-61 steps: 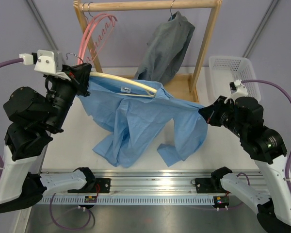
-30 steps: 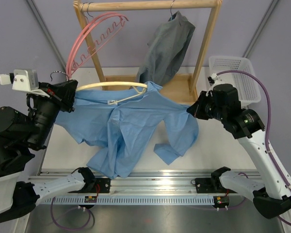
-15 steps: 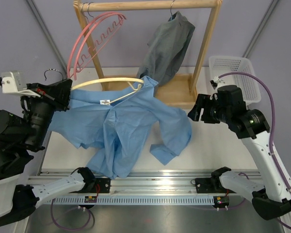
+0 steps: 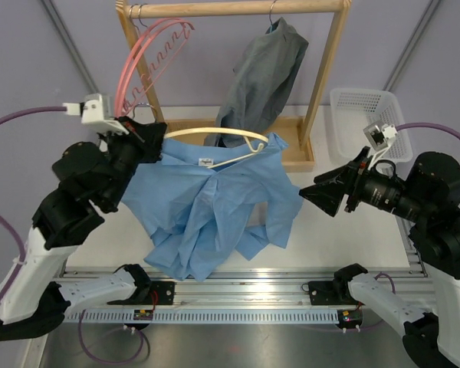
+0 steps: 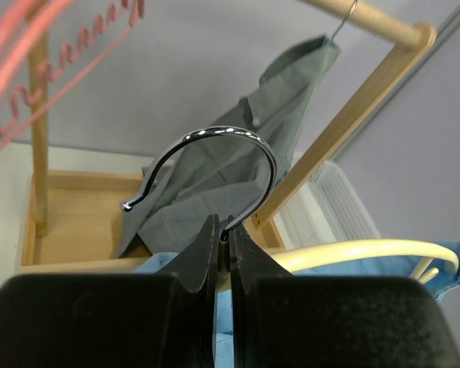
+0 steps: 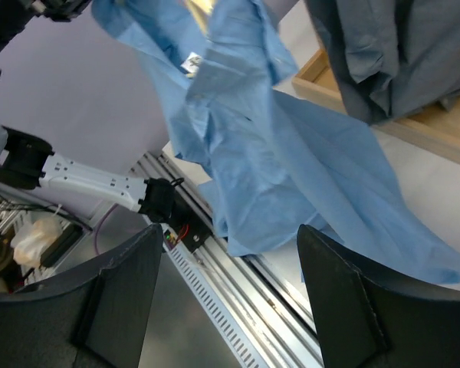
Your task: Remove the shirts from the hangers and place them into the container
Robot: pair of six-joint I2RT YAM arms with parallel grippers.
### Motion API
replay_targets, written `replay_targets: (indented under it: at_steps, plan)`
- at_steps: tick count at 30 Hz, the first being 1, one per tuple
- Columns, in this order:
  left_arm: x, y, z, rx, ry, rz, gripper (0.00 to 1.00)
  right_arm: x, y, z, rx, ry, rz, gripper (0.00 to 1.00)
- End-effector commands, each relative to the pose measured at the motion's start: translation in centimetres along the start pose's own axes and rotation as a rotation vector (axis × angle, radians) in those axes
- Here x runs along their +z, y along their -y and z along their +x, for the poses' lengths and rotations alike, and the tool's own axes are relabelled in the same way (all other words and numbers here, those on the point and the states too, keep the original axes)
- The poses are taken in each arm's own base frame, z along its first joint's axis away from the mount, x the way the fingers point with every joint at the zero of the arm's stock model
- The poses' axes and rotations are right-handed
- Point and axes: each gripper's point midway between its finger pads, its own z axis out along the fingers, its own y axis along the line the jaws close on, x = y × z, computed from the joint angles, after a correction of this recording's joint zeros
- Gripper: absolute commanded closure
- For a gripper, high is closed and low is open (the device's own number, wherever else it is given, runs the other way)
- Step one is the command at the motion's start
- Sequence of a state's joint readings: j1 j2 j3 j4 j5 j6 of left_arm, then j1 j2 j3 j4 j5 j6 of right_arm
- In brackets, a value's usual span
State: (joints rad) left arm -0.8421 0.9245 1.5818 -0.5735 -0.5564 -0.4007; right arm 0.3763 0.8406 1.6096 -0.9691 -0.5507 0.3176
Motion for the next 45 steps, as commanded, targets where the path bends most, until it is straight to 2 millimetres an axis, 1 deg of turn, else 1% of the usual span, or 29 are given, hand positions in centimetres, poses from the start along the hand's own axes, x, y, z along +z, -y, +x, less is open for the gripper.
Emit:
replay_targets:
  at_steps: [1, 3, 11, 15, 18, 21, 22, 23, 25, 26, 28, 29, 30, 31, 32, 33, 34, 36, 37, 39, 42, 45]
  plan:
    - [0.9, 2.5, -1.2, -0.119, 0.045, 0.083, 1.0, 2.1, -0.6, 0.2, 0.008, -0.05, -0.112, 0.22]
    - [1.1, 2.7, -1.0, -0.123, 0.04, 0.088, 1.0, 2.5, -0.5, 0.3, 0.004, -0.052, -0.124, 0.22]
    - [1.3, 3.8, -1.6, -0.153, 0.046, 0.122, 1.0, 4.0, 0.7, 1.1, 0.015, -0.088, -0.12, 0.23]
    - [1.2, 4.7, -1.9, -0.178, 0.038, 0.159, 1.0, 5.1, 1.5, 1.4, 0.016, -0.099, -0.124, 0.25]
    - [1.1, 5.4, -1.8, -0.203, 0.023, 0.189, 1.0, 6.1, 2.2, 2.0, 0.024, -0.117, -0.132, 0.3]
    - [0.8, 6.0, -1.9, -0.225, 0.013, 0.22, 1.0, 7.0, 2.8, 2.5, 0.033, -0.133, -0.141, 0.43]
    - [0.7, 6.0, -2.0, -0.232, 0.013, 0.222, 1.0, 7.3, 2.9, 2.6, 0.034, -0.135, -0.146, 0.53]
    - [0.6, 6.0, -2.0, -0.233, 0.014, 0.226, 1.0, 7.5, 3.0, 2.7, 0.033, -0.138, -0.149, 0.58]
    - [0.4, 6.0, -2.1, -0.233, 0.014, 0.229, 1.0, 7.6, 3.2, 2.7, 0.03, -0.138, -0.144, 0.74]
    - [0.3, 6.0, -2.3, -0.233, 0.016, 0.229, 1.0, 7.6, 3.4, 2.8, 0.032, -0.141, -0.136, 0.85]
    - [0.1, 5.6, -2.6, -0.22, 0.024, 0.213, 1.0, 7.3, 3.6, 2.7, 0.012, -0.134, -0.114, 0.91]
    - [0.1, 5.3, -2.6, -0.212, 0.027, 0.206, 1.0, 6.9, 3.6, 2.9, 0.012, -0.142, -0.1, 0.93]
    - [-0.1, 5.1, -2.7, -0.205, 0.029, 0.197, 1.0, 6.2, 3.4, 2.8, -0.012, -0.131, -0.09, 0.89]
    - [-0.3, 4.6, -3.0, -0.19, 0.041, 0.184, 1.0, 5.9, 3.6, 2.7, -0.023, -0.125, -0.067, 0.79]
    - [-0.4, 4.3, -3.2, -0.181, 0.045, 0.173, 1.0, 5.2, 3.3, 2.9, -0.023, -0.134, -0.054, 0.63]
    - [-0.6, 4.0, -3.3, -0.168, 0.044, 0.158, 1.0, 4.5, 3.1, 2.9, -0.039, -0.131, -0.047, 0.42]
    - [-0.6, 3.5, -3.5, -0.151, 0.05, 0.134, 1.0, 3.9, 2.9, 3.0, -0.046, -0.133, -0.042, 0.37]
    - [-0.7, 2.9, -3.4, -0.138, 0.05, 0.114, 1.0, 2.4, 2.0, 3.1, -0.064, -0.132, -0.041, 0.33]
    - [-0.8, 2.8, -3.4, -0.135, 0.053, 0.111, 1.0, 2.0, 1.9, 3.0, -0.07, -0.127, -0.035, 0.3]
    - [-1.0, 2.9, -3.4, -0.142, 0.051, 0.119, 1.0, 1.6, 1.9, 2.9, -0.078, -0.118, -0.019, 0.28]
    - [-1.2, 3.2, -3.4, -0.153, 0.044, 0.137, 1.0, 2.2, 2.5, 2.8, -0.08, -0.126, -0.001, 0.28]
    - [-1.1, 3.7, -2.9, -0.16, 0.019, 0.157, 1.0, 2.9, 2.3, 2.3, -0.081, -0.123, -0.032, 0.28]
